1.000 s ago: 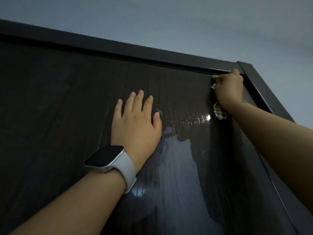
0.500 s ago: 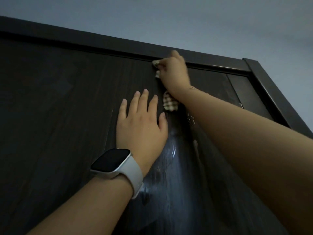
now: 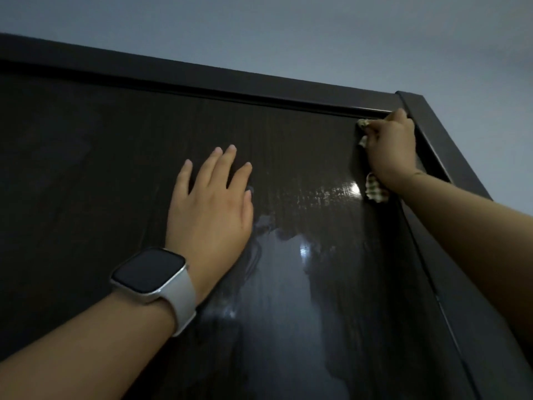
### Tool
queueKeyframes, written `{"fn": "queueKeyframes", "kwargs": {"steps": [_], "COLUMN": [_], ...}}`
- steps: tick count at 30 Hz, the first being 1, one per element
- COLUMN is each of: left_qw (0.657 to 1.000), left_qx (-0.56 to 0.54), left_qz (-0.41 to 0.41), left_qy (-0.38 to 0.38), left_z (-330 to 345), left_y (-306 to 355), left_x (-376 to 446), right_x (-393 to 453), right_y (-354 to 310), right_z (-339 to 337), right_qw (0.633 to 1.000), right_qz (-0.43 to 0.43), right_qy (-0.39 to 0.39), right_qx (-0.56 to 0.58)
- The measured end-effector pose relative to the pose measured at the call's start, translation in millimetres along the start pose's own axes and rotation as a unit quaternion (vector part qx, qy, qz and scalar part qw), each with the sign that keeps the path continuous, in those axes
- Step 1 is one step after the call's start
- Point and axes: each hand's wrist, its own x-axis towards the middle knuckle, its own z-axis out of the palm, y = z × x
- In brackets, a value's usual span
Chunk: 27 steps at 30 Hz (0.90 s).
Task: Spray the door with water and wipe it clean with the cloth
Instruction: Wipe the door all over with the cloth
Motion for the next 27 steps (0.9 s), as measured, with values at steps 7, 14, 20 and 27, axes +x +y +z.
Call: {"fn": "queueKeyframes", "kwargs": {"steps": [7, 14, 20, 27], "left_qw": [0.999, 0.991, 0.995, 0.995], "left_qx": [-0.018, -0.108, -0.073, -0.072], "left_qz": [0.037, 0.012, 0.008, 0.014], "left_qy": [-0.020, -0.079, -0.066, -0.061], "left_z": [-4.7, 37.2, 58.5, 58.1], "left_y": [50.3, 142.9, 151.5, 150.3], "left_x": [27.4, 77.5, 64.2, 63.4], "right_x": [-14.3, 18.8, -17.5, -10.9], "right_y": [11.1, 24.2, 43.1, 66.4], "right_z": [-1.9, 5.7, -9.5, -14.0], "right_qw": [0.999, 0.998, 0.995, 0.996], "right_qz": [-0.023, -0.046, -0.079, -0.076], "right_qy": [0.013, 0.008, 0.028, 0.035], "right_qx": [0.025, 0.041, 0.061, 0.023]}}
